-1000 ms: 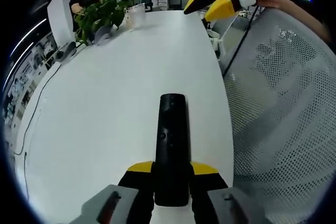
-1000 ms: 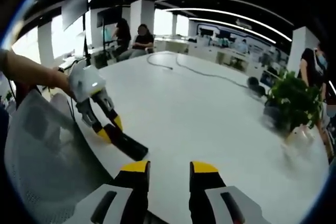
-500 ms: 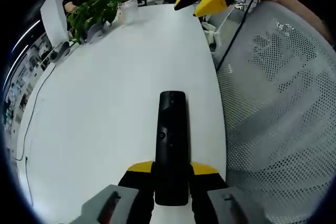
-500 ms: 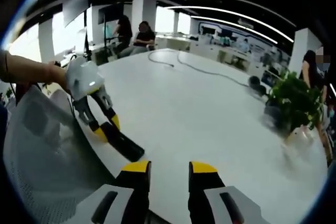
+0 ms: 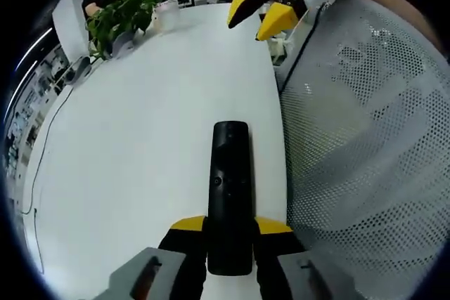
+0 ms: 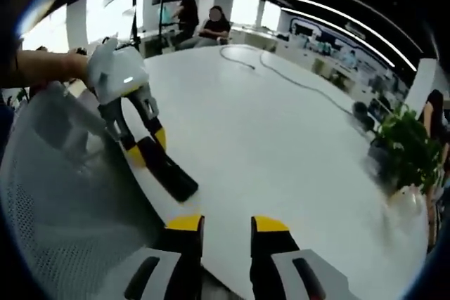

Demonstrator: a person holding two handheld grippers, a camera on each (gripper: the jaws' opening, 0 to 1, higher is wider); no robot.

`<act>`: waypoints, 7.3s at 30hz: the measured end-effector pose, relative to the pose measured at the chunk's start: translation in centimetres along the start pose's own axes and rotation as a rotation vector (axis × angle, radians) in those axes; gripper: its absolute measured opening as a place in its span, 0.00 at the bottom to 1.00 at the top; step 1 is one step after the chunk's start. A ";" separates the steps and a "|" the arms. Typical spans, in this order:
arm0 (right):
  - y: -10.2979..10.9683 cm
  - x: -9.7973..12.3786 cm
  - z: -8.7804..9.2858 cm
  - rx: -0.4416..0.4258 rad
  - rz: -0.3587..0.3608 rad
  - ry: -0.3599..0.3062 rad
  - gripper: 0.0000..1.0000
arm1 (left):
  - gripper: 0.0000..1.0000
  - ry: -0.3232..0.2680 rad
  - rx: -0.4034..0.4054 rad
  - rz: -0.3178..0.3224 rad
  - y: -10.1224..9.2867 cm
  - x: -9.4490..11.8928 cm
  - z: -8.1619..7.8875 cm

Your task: Press the specified remote control buttons in sequence, fully releasing each button before pressing the next.

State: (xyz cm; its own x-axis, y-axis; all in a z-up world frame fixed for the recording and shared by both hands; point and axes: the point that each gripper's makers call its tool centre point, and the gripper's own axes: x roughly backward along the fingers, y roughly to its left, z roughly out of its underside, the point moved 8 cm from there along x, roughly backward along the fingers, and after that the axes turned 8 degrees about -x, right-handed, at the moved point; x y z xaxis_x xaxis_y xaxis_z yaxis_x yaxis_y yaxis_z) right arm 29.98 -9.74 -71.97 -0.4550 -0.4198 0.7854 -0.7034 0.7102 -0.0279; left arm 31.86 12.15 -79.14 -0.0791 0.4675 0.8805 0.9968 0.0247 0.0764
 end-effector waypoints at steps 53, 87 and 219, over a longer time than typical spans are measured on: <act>3.2 -8.5 -4.0 0.083 -0.324 0.089 0.00 | 0.25 -0.099 -0.044 0.028 -0.7 0.1 0.8; 4.1 -8.5 -1.1 0.224 -0.321 0.183 0.00 | 0.25 -0.112 -0.035 0.020 -0.8 0.1 0.9; 7.5 -10.3 -2.9 0.515 -0.342 0.091 0.00 | 0.25 -0.131 -0.021 0.022 -0.9 0.1 1.0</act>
State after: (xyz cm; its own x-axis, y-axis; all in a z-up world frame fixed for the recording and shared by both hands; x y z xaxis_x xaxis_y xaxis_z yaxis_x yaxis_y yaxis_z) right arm 30.93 1.54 -78.44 -0.1250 -0.5094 0.8514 -0.9844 0.1707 -0.0424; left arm 30.93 13.03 -79.58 -0.0535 0.5795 0.8132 0.9976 -0.0043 0.0687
